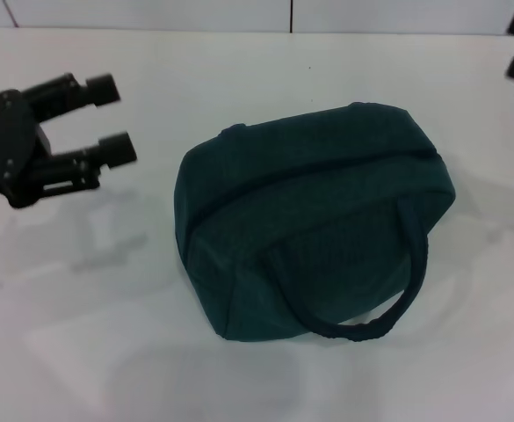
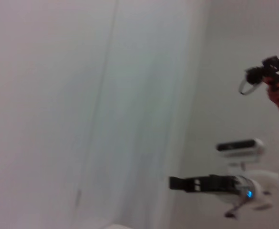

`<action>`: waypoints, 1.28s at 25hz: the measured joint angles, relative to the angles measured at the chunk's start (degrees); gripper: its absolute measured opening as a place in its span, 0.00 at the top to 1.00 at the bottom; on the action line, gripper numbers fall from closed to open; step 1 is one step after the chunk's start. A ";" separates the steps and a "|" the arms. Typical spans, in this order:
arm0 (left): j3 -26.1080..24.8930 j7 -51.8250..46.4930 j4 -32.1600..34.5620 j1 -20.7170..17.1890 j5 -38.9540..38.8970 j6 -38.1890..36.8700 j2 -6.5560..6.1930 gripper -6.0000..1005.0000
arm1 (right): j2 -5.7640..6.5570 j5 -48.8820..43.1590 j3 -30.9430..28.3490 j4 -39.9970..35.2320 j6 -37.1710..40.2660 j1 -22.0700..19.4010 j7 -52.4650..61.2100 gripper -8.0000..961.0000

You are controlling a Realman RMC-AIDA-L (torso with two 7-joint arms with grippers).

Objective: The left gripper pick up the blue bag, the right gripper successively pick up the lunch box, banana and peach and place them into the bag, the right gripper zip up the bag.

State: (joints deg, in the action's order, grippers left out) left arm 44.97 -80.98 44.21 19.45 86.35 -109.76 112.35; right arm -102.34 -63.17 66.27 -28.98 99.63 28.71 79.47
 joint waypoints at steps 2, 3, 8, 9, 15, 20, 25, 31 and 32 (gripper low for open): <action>0.01 -0.35 -0.01 0.58 1.38 -1.00 0.04 0.17 | 0.04 -2.40 0.00 -0.04 1.16 1.34 0.94 0.10; 0.04 -0.54 -0.03 0.90 2.05 -1.50 0.10 0.17 | 0.04 -3.89 0.00 -0.09 1.80 2.07 1.51 0.10; 0.11 -1.62 -0.07 2.07 5.07 -2.64 0.44 0.16 | 0.10 -8.44 0.00 -2.72 3.15 3.26 4.39 0.10; 0.12 -1.85 -0.13 2.12 5.36 -2.64 0.51 0.15 | 0.12 -9.00 0.00 -3.30 3.21 3.27 4.85 0.10; 0.11 -3.02 -0.68 2.18 5.66 -2.58 0.89 0.14 | 0.58 -11.67 -0.02 -4.66 5.05 2.98 6.35 0.10; 0.03 -1.91 -0.71 1.83 6.23 -2.34 1.55 0.13 | 0.13 -15.01 -0.09 -5.10 7.35 2.73 6.35 0.10; -0.29 -1.94 -0.75 2.50 8.95 -2.16 2.19 0.12 | -0.50 -17.55 -0.06 -5.79 8.46 2.88 6.35 0.10; -0.31 -0.89 -0.81 2.22 9.31 -2.12 2.66 0.12 | -0.67 -17.91 -0.78 -5.83 8.65 2.63 6.27 0.10; -0.26 -0.89 -0.81 2.16 9.66 -2.12 2.76 0.12 | -0.67 -18.06 -0.74 -5.83 8.67 2.64 6.24 0.10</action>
State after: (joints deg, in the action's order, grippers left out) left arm 44.70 -81.87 43.40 21.61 96.01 -111.88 115.11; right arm -103.01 -81.23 65.53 -34.81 108.30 31.35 85.71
